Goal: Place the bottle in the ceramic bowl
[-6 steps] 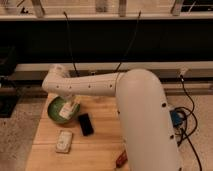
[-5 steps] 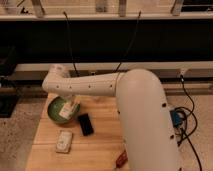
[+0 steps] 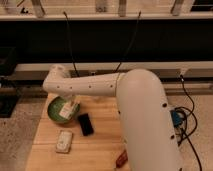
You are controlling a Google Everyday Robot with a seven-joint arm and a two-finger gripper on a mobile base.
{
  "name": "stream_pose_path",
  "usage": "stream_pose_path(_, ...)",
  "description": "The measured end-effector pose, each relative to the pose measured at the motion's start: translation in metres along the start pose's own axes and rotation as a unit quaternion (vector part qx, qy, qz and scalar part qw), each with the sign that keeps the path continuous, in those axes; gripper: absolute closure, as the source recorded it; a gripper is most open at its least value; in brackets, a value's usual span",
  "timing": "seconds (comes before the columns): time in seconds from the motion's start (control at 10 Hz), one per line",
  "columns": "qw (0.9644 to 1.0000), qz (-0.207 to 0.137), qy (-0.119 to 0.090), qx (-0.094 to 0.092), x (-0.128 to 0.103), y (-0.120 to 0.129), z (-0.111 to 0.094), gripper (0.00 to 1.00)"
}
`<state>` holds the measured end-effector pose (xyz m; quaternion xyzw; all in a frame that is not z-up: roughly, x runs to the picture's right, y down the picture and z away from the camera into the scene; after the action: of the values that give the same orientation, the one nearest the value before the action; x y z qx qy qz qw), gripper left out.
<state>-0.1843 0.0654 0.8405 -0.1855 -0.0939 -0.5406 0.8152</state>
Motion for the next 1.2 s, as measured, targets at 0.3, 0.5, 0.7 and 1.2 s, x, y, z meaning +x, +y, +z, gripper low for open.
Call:
stream_pose_path(0.3, 1.0000, -0.004, 0.000, 0.003, 0.0011, -0.0005, 0.0009, 0.87)
stream_pose_path(0.5, 1.0000, -0.007, 0.000, 0.006, 0.0019, -0.0008, 0.0014, 0.87)
stream_pose_path(0.7, 0.9999, -0.011, 0.001, 0.008, 0.0018, -0.0012, 0.0016, 0.87)
stream_pose_path(1.2, 0.9997, -0.018, 0.002, 0.014, 0.0032, -0.0022, 0.0026, 0.87)
